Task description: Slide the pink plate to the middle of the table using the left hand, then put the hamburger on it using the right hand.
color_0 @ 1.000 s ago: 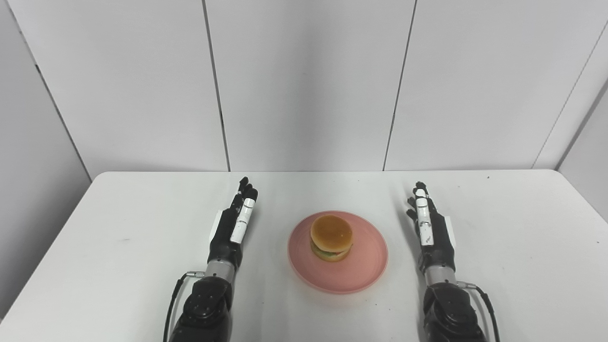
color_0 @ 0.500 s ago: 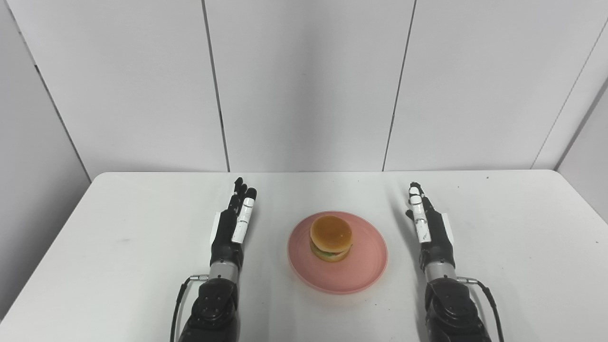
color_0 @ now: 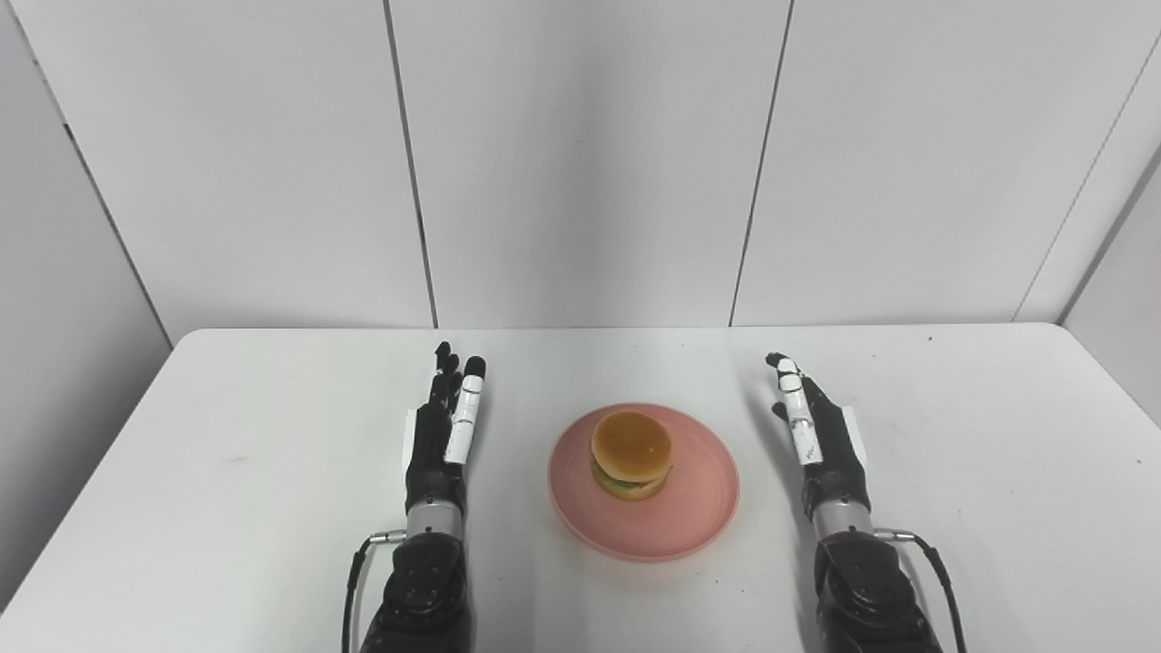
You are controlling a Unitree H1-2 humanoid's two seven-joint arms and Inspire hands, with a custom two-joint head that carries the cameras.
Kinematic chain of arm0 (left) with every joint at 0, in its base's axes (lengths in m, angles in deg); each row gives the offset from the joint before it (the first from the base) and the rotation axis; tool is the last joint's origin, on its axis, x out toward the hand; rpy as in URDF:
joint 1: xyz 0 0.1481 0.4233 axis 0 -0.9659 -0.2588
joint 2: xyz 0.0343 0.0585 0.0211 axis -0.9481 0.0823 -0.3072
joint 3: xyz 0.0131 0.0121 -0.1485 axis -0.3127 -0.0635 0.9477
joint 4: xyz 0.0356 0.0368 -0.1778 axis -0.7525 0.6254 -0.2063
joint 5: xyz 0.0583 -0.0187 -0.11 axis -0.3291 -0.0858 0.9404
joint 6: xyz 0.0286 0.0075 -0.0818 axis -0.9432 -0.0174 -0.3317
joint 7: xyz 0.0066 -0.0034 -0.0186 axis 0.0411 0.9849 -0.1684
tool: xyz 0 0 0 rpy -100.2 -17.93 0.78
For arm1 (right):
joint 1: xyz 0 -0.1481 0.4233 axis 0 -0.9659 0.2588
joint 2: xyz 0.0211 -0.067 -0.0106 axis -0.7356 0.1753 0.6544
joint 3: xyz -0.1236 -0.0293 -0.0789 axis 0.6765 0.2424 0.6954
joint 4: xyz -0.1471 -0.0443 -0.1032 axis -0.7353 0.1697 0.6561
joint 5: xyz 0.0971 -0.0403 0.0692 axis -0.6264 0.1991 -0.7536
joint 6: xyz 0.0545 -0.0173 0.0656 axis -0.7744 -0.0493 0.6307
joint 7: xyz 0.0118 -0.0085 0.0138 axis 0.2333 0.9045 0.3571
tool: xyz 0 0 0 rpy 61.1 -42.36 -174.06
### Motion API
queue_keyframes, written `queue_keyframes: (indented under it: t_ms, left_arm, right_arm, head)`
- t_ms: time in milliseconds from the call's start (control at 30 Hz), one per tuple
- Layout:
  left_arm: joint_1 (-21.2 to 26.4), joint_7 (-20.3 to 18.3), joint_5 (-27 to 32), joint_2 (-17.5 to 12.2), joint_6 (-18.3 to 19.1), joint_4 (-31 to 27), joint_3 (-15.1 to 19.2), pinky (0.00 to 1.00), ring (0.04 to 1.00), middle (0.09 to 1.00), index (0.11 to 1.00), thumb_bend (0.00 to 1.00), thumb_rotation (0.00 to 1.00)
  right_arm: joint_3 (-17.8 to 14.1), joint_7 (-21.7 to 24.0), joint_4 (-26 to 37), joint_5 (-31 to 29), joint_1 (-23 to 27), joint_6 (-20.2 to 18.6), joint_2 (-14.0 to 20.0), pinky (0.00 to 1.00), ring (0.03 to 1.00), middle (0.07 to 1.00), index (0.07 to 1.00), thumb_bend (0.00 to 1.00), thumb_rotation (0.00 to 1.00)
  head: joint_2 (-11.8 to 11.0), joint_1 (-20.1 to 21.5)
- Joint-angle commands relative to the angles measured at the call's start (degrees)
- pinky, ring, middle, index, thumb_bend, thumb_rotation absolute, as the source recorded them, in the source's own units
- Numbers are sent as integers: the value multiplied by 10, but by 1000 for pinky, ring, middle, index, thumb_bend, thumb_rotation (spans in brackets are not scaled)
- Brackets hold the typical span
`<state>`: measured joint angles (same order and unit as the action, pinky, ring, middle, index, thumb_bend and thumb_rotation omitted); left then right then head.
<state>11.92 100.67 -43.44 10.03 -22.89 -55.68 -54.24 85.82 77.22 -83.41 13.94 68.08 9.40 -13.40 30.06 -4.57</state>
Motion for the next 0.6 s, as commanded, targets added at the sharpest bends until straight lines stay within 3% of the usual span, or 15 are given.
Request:
queue_keyframes:
  t_ms: [0, 200, 367, 567]
  left_arm:
    - [-2, -3, 1, -2, 19, -11, 1, 977, 995, 993, 1000, 727, 884]
    - [-4, -18, 14, -7, 29, -15, 2, 948, 991, 992, 1000, 736, 871]
    - [-6, -38, 29, -13, 45, -23, 2, 954, 957, 967, 1000, 802, 873]
    - [-5, -94, 66, -29, 22, -11, 3, 954, 962, 966, 1000, 874, 895]
  right_arm:
    - [7, 15, 5, 1, -5, -29, -4, 881, 945, 938, 821, 617, 985]
    - [9, 16, 5, 5, -6, -30, -2, 881, 944, 947, 825, 611, 981]
    - [17, 14, 5, 19, -6, -20, 0, 869, 927, 922, 811, 626, 984]
    - [32, 21, -5, 30, -13, 23, -2, 883, 918, 915, 812, 622, 1000]
  head:
    - [-1, -1]
    - [-3, 3]
    - [-5, 4]
    - [-15, 12]
